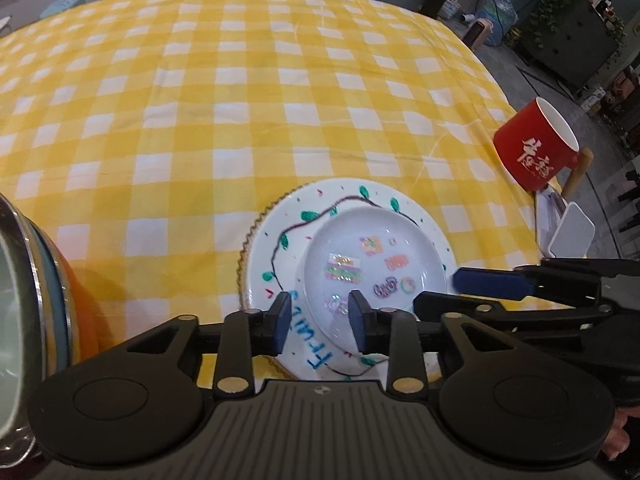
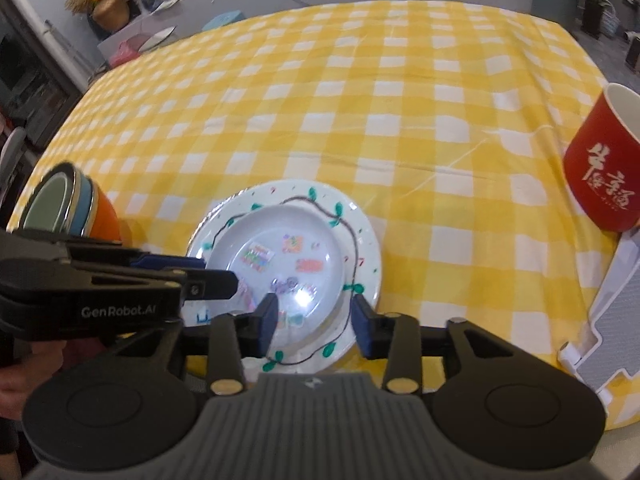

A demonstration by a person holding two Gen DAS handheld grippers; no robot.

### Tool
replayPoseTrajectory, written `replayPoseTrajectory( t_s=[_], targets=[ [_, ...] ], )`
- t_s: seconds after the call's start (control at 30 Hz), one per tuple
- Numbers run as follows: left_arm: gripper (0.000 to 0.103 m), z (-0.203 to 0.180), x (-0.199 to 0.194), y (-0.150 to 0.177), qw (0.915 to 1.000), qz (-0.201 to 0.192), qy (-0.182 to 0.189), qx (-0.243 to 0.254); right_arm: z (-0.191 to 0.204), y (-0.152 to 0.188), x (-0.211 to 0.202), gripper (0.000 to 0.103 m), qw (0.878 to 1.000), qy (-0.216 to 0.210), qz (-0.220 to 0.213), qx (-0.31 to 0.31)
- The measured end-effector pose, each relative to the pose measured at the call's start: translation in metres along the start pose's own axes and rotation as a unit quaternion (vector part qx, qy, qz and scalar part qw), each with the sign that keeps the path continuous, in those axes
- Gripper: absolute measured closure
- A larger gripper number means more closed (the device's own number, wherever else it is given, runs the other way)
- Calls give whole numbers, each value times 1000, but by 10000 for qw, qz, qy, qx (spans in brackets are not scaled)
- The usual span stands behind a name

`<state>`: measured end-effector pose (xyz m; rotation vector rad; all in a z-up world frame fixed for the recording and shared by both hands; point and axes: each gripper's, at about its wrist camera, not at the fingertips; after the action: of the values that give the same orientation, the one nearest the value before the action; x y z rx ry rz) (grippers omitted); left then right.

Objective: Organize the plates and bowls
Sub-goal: 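Lower the sticker plate onto the Fruity plate and open both grippers, then move both grippers to the nested orange, blue and green bowls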

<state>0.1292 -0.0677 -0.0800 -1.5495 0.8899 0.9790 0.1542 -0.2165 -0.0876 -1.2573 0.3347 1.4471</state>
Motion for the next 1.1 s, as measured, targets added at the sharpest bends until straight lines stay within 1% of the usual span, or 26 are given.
replayPoseTrajectory(
  t_s=[0.03,0.1,0.13,0.17,0.2,0.27,0.33,0.4,0.43,0.5,0.53,0.6,0.67,0.73,0.77,0.83,0.9,0.97,1.03,1.1],
  targets=[
    [56,1,-2,0,10000,-55,-7,-43,-2,0,-2,56,10000,-22,-40,64],
    [50,3,-6,-1,9995,-254,-26,-176,-5,-1,-5,47,9997,-83,-119,183],
    [49,4,-10,-2,9991,-356,-43,-233,-6,-1,-6,38,9995,-83,-157,252],
    [48,5,-13,-3,9987,-428,-58,-265,-7,-2,-6,31,9993,-76,-188,309],
    [48,5,-17,-4,9984,-491,-61,-276,-8,-2,-6,29,9991,-71,-225,362],
    [45,8,-24,-5,9973,-643,-57,-336,-12,-4,-7,16,9981,-144,-289,520],
    [37,12,-32,-6,9956,-813,-43,-454,-19,-4,-7,10,9959,-353,-341,759],
    [31,15,-39,-8,9939,-950,-6,-566,-24,-5,-8,8,9932,-493,-406,972],
    [29,17,-42,-8,9934,-984,14,-594,-25,-5,-10,5,9919,-530,-481,1047],
    [27,20,-49,-9,9928,-1034,19,-609,-27,-6,-15,3,9893,-591,-704,1134],
    [23,21,-53,-9,9920,-1091,8,-632,-28,-6,-18,3,9879,-617,-808,1169],
    [20,25,-62,-9,9895,-1257,-36,-709,-28,-7,-24,3,9853,-667,-992,1220],
    [20,29,-73,-8,9859,-1487,-56,-760,-24,-9,-30,3,9844,-627,-1142,1180],
    [20,32,-86,-6,9834,-1683,-29,-670,-16,-10,-34,3,9856,-651,-1175,1025],
    [20,34,-94,-5,9822,-1772,-73,-627,-11,-10,-36,3,9863,-702,-1153,948],
    [19,36,-109,-3,9782,-1985,-225,-564,3,-12,-39,3,9858,-799,-1230,820],
    [17,41,-124,0,9724,-2224,-409,-569,17,-13,-43,3,9844,-864,-1360,711],
    [16,49,-137,2,9672,-2395,-568,-623,35,-15,-47,3,9843,-844,-1445,553],
    [15,60,-145,5,9650,-2437,-695,-680,54,-18,-48,3,9847,-830,-1483,394],
    [15,72,-151,8,9642,-2378,-880,-781,71,-21,-47,3,9853,-867,-1444,298]
  ],
)
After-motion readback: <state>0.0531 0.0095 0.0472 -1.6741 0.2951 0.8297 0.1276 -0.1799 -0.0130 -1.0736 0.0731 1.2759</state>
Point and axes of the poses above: each gripper's, at about its wrist camera, not at the fingertips, and x roughly the way its jaws point, z to its left, y to its underside, and after that the axes turned 8 degrees about -y, right-handed
